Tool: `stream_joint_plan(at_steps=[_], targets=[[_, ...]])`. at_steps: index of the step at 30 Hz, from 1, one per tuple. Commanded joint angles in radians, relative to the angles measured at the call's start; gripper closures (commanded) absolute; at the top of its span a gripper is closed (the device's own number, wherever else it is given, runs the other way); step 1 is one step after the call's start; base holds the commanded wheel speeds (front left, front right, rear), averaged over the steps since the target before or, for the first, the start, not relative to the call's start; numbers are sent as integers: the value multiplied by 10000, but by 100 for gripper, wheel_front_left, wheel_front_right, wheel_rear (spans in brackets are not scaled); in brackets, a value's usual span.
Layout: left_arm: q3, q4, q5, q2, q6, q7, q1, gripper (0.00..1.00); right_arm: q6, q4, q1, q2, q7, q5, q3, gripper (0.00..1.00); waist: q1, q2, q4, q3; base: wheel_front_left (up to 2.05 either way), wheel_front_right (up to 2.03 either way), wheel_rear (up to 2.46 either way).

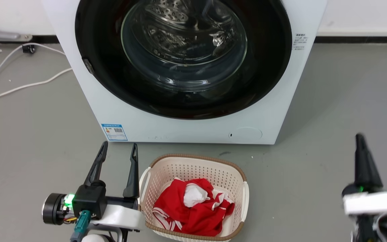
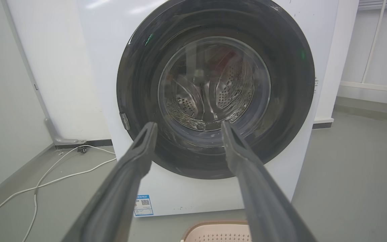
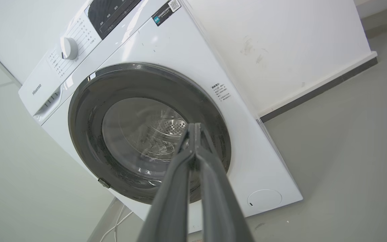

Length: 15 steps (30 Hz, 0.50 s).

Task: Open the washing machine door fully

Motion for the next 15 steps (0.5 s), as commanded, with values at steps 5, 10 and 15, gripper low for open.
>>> stream_joint_plan(at_steps=[5, 10, 15], targets=[[71, -119, -31, -68, 14, -34, -394, 0, -3, 970, -1758, 21, 87, 3285, -576, 100, 0, 0, -57, 504, 0, 0, 0], [93, -224, 23, -105, 33, -34, -729, 0, -2, 1974, -3794, 18, 798, 5597, -1481, 100, 0, 0, -62, 1090, 0, 0, 0], [120, -355, 77, -140, 94, -33, -1079, 0, -2, 3266, -5943, -294, 2014, 7074, -2155, 100, 0, 0, -70, 1748, 0, 0, 0]])
